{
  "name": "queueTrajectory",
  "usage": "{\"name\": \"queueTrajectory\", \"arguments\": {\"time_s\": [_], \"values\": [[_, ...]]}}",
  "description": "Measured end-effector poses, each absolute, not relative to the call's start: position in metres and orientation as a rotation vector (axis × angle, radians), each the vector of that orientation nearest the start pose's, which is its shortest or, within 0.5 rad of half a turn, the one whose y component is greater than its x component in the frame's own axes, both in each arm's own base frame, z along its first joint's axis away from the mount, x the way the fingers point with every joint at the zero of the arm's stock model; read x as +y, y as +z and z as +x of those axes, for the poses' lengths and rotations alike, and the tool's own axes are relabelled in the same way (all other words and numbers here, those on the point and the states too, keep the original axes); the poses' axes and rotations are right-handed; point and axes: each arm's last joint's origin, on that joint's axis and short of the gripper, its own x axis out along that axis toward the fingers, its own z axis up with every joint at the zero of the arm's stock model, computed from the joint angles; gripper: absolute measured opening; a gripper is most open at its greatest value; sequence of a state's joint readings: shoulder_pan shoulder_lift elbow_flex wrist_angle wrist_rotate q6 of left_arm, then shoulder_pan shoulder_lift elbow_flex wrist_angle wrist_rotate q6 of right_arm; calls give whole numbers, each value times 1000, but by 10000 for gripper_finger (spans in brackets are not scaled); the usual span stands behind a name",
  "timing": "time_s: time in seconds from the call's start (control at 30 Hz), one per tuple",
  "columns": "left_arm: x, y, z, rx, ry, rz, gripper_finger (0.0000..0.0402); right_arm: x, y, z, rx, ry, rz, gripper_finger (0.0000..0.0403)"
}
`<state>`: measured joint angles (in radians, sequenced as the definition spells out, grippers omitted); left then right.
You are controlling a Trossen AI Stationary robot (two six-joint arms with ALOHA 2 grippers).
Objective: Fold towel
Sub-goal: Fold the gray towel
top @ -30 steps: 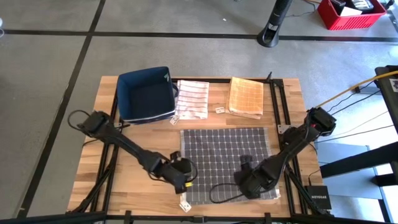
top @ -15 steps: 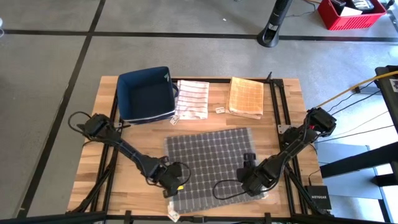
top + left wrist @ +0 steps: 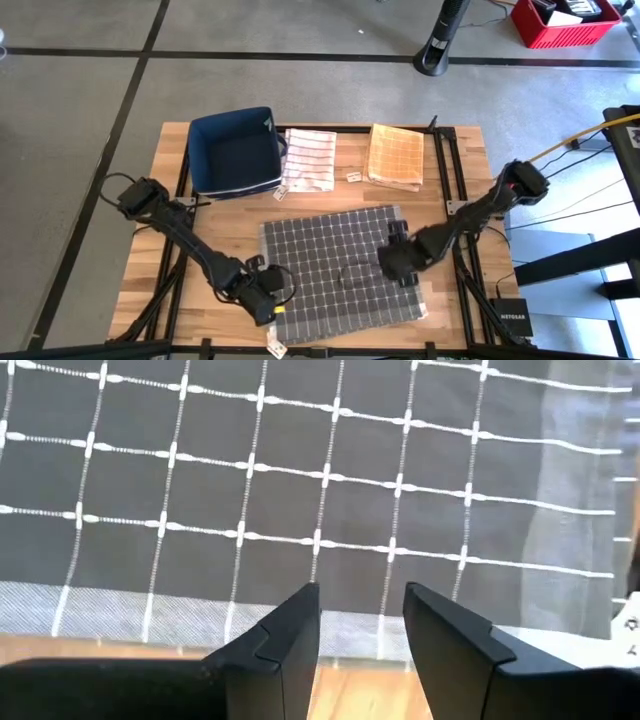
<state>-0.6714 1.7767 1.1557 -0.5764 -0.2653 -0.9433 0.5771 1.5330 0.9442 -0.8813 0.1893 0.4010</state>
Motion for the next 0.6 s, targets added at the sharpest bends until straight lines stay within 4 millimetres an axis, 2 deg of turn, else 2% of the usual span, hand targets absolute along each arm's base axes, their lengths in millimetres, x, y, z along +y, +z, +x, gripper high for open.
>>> {"name": "queueTrajectory", "arguments": {"time_s": [0.2,0.33,0.6], "values": [[-214,180,268,1069,187,-277,139,107,173,201,1335,108,-78,206],[-214,178,266,1056,206,-265,139,101,158,188,1359,93,-74,206],[-212,178,268,1050,213,-269,139,95,136,177,1373,84,-64,206]]}}
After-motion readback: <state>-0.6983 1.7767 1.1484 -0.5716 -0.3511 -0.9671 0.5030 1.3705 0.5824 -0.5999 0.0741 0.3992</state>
